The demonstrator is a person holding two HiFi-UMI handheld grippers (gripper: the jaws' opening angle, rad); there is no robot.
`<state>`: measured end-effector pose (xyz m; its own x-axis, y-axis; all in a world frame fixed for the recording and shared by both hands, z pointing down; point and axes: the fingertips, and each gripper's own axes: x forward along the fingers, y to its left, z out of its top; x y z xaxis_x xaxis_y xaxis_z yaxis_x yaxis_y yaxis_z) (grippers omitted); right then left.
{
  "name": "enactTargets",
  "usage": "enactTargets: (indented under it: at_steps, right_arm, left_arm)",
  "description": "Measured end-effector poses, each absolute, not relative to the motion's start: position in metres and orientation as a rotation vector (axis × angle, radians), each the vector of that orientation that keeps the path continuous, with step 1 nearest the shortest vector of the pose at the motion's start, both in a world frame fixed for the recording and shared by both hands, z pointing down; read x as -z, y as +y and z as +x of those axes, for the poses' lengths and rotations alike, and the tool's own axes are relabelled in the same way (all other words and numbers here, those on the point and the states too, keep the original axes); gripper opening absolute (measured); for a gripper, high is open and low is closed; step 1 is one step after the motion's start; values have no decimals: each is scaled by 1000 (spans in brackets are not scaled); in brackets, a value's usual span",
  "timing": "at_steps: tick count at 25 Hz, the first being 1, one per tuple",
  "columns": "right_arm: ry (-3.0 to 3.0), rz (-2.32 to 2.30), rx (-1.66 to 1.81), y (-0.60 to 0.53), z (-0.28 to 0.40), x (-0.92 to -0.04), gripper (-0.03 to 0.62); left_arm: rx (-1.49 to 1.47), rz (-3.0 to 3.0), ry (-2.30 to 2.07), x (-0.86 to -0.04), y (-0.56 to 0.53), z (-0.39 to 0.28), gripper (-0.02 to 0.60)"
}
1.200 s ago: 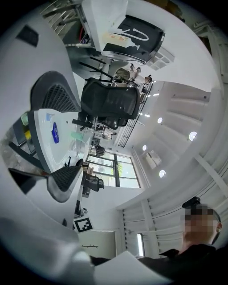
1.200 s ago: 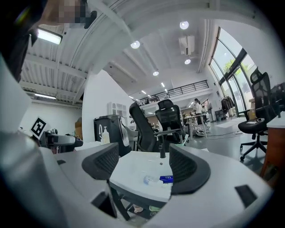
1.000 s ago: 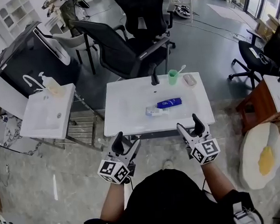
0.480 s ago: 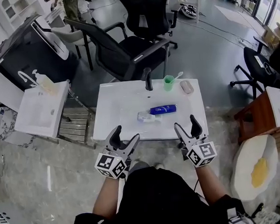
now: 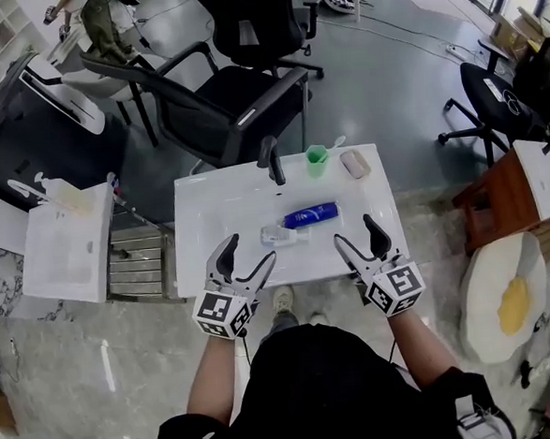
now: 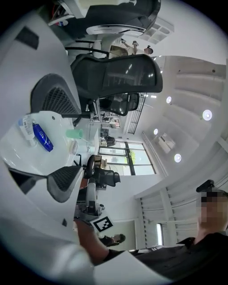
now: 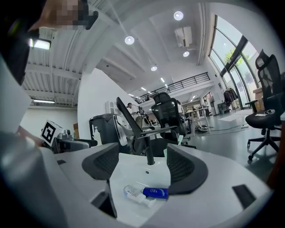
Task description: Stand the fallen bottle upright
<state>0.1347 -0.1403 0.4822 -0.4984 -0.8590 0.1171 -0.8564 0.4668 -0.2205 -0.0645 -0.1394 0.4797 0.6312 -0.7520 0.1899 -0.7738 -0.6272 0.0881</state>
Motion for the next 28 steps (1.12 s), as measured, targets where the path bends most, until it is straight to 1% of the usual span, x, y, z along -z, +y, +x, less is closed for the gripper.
enactTargets:
  at_steps: [8,16,18,21,28]
  right_arm:
    - [2613,-1667,449,-157,149,-492,341]
    - [2532,-1808,503,-156,162,-503,336]
    - [2514,-1846,502,-155,167,-502,334]
    - [2482,-1908,506,-148,174,-503,333]
    - [2372,-2044,590,-123,185,-507,330]
  left_arm:
    - [-570,2797,-1005,-539,-183,-32,376]
    - [-900,2820,-654,-612,-192,-4,374]
    - [-994,2828,-578,-627,-194,0,366]
    - [-1140,2849,-453,-650,-197,9,334]
    - [-1413,2856,-99,-707,-186,37,333]
